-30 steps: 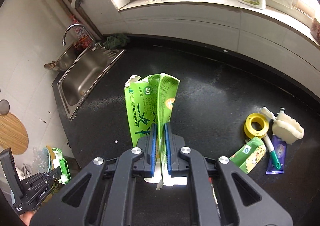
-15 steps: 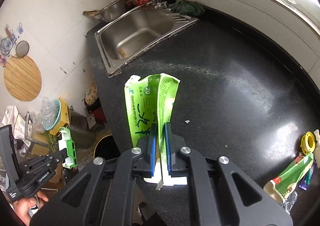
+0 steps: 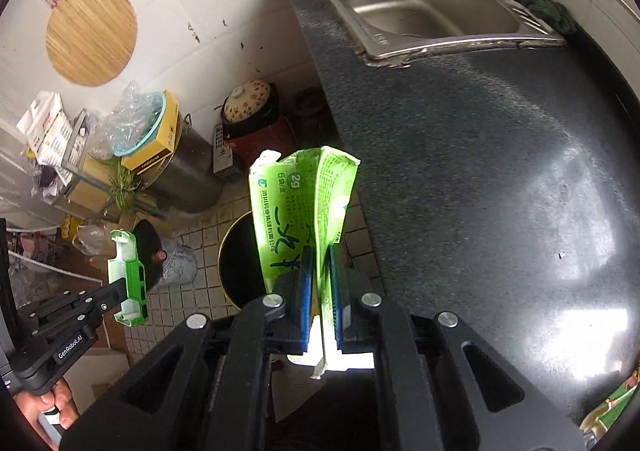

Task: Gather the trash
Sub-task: 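Carry tray and carton to the bin and release both into it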

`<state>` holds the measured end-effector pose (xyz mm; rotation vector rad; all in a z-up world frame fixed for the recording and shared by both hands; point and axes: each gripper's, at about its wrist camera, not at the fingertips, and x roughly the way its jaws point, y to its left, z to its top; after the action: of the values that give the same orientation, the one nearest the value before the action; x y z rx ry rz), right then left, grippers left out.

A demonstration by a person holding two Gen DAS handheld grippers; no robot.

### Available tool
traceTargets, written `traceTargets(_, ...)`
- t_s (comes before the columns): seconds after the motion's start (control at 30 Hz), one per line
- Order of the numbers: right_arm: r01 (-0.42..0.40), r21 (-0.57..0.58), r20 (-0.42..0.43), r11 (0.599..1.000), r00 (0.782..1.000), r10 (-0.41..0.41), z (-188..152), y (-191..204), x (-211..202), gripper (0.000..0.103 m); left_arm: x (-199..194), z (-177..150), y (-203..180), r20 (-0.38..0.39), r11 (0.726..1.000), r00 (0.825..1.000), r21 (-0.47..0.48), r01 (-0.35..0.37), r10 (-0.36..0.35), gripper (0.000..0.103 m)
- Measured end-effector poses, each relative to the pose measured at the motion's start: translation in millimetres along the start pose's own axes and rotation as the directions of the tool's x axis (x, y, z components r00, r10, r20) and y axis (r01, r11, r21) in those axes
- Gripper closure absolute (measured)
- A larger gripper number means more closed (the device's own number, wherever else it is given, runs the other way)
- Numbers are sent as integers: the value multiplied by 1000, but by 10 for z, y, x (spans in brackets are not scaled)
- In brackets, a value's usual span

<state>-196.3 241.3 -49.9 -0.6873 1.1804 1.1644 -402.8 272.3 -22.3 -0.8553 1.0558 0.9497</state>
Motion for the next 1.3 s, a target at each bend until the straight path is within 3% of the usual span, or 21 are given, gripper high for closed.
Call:
traceTargets(0.27, -24, -122, -130, 992, 992, 8, -62, 466, 720, 94, 493, -260, 352, -100, 996, 995, -90, -16, 7, 102)
traceTargets(0.53, -70, -160, -237, 985, 971, 31, -171, 691, 1545, 94, 1255, -419, 527, -197, 990, 980, -144, 6, -35, 102)
traceTargets(0.67, -82, -138, -283, 987, 958, 40, -183, 690, 1937, 94, 1590, -392, 633, -212, 985, 975, -172, 24, -61, 102)
traceTargets(0.87, -92, -85, -285, 992, 956, 64, -79, 738, 2237, 93, 2008, -287, 830, -190, 974, 977, -221, 58, -101, 99)
traceTargets(0.93, -104, -75, -311, 992, 947, 75, -52, 758, 2345, 74, 2126, -275, 854, -208, 970, 975, -243, 25, -78, 79)
traceTargets(0.97, -112, -73, -312, 991, 946, 84, -21, 767, 2356, 32, 2109, -295, 889, -194, 967, 979, -256, 15, -66, 38)
traceTargets(1.0, -126, -70, -298, 990, 949, 100, 10, 787, 2341, 5, 2069, -296, 891, -165, 965, 985, -262, 0, -45, 7)
traceTargets(1.07, -147, -87, -267, 985, 956, 119, 90, 842, 2218, 7, 1887, -326, 909, -111, 967, 994, -250, -42, 15, 7)
traceTargets(1.13, -158, -105, -234, 982, 964, 130, 190, 877, 2017, 7, 1704, -327, 931, -114, 970, 993, -241, -34, 7, 7)
traceTargets(1.2, -165, -116, -180, 979, 973, 143, 326, 889, 1707, 7, 1443, -295, 950, -85, 970, 995, -237, -62, 43, 7)
traceTargets(1.3, -93, -151, -29, 984, 996, 90, 607, 727, 1041, 7, 1017, -163, 830, -14, 976, 996, -197, -93, 92, 7)
